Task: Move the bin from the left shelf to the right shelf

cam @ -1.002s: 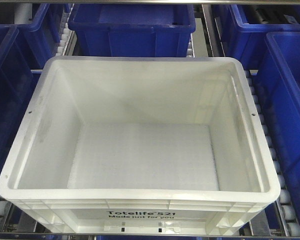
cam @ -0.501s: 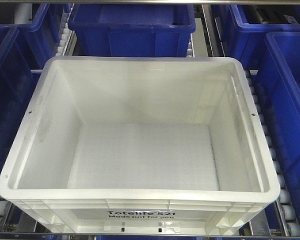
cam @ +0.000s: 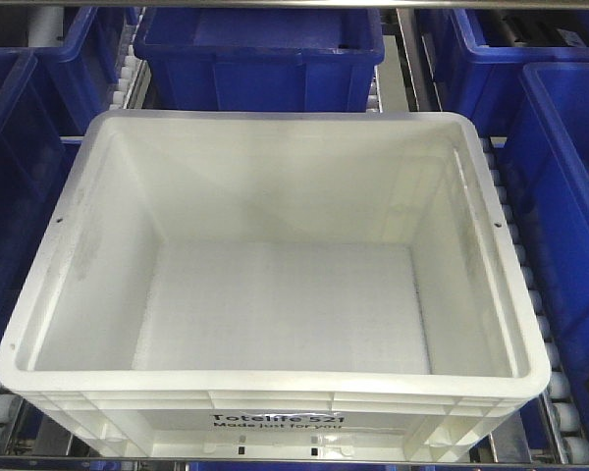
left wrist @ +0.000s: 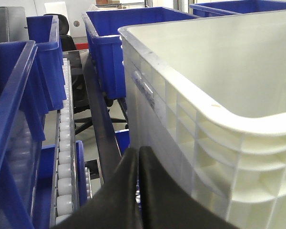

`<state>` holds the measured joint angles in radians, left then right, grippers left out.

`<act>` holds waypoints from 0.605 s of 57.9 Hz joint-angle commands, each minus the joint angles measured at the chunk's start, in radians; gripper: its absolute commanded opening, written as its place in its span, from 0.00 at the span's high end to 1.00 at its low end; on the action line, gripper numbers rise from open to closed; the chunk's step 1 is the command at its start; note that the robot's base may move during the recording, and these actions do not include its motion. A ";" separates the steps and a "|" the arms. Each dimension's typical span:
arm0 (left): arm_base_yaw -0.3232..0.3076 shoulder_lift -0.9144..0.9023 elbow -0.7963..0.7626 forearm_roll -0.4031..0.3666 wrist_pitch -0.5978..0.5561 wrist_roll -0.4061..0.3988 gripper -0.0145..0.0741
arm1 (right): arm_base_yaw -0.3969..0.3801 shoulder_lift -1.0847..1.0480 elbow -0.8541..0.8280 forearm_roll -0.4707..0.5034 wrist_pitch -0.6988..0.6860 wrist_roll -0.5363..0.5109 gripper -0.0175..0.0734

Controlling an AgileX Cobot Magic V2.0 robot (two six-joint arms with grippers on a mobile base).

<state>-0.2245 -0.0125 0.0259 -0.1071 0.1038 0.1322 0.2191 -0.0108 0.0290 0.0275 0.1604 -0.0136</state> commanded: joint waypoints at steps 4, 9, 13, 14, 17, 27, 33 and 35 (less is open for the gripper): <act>-0.005 -0.015 0.019 -0.003 -0.072 -0.003 0.84 | 0.001 -0.011 0.019 -0.007 -0.066 0.002 0.82; -0.005 -0.015 0.019 -0.003 -0.072 -0.003 0.84 | 0.001 -0.011 0.019 -0.007 -0.066 0.002 0.82; -0.005 -0.015 0.019 -0.003 -0.072 -0.003 0.84 | 0.001 -0.011 0.019 -0.007 -0.066 0.002 0.82; -0.005 -0.015 0.019 -0.003 -0.072 -0.003 0.84 | 0.001 -0.011 0.019 -0.007 -0.066 0.002 0.82; -0.005 -0.015 0.019 -0.003 -0.072 -0.003 0.84 | 0.001 -0.011 0.019 -0.007 -0.066 0.002 0.82; -0.005 -0.015 0.019 -0.003 -0.072 -0.003 0.84 | 0.001 -0.011 0.019 -0.007 -0.066 0.002 0.82; -0.005 -0.015 0.019 -0.003 -0.072 -0.003 0.84 | 0.001 -0.011 0.019 -0.007 -0.066 0.002 0.82; -0.005 -0.015 0.019 -0.003 -0.072 -0.003 0.84 | 0.001 -0.011 0.019 -0.007 -0.066 0.002 0.82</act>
<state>-0.2245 -0.0125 0.0259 -0.1071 0.1038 0.1329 0.2191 -0.0108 0.0290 0.0275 0.1670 -0.0136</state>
